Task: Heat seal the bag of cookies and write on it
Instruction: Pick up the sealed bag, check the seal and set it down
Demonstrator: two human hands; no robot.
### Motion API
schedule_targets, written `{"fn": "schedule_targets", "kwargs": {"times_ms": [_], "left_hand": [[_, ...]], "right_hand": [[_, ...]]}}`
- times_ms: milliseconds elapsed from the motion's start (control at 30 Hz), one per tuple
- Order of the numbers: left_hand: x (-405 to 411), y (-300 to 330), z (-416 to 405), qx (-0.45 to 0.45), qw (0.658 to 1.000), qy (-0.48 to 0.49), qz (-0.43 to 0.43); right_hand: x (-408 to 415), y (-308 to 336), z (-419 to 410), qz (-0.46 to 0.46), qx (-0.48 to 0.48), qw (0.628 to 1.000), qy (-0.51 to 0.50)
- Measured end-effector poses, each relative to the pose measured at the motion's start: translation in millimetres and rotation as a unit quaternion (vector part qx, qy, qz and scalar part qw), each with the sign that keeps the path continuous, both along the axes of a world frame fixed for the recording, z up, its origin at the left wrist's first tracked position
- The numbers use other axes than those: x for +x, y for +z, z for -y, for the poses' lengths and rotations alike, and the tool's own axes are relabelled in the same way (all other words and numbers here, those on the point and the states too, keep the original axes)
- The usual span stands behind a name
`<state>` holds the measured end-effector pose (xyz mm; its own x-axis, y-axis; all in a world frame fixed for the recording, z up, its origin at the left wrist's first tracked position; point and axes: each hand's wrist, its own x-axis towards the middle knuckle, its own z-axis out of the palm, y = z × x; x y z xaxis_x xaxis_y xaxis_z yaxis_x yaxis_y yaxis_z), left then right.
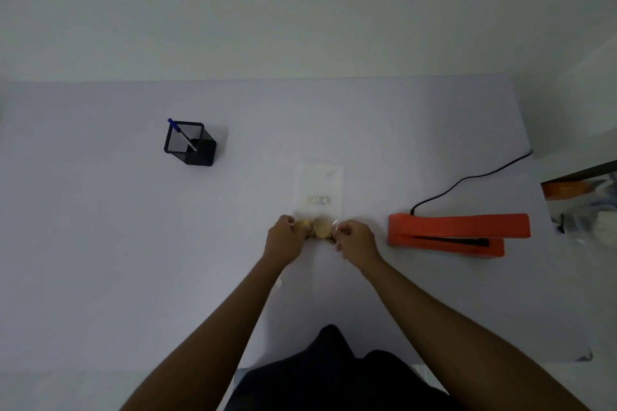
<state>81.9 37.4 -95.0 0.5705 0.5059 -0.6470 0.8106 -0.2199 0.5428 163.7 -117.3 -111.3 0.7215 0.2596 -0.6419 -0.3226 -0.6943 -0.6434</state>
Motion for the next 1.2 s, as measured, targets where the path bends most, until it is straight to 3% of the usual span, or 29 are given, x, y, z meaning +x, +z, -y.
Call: {"fn": "schedule_targets", "kwargs": {"times_ms": [300, 433, 633, 900, 1200], "left_hand": [[62, 15, -44, -0.016, 0.999, 0.039, -0.009], [56, 17, -39, -0.020, 0.999, 0.046, -0.006], [34, 23, -26, -0.009, 0.999, 0.047, 0.022], [-5, 48, -2, 0.015, 0.994, -0.025, 0.103], [-20, 72, 47, -0.034, 0.982, -0.106, 0.154]], "right_hand": [[66, -21, -54, 0.011, -0.010, 1.000, 0.018], [61, -40, -52, 0.012, -0.006, 1.000, 0.024], [37, -11, -47, 0.046, -0.008, 0.998, 0.035], [-8, 23, -12, 0.076, 0.022, 0.996, 0.028], [-47, 53, 83, 0.109, 0.034, 0.989, -0.096]]}}
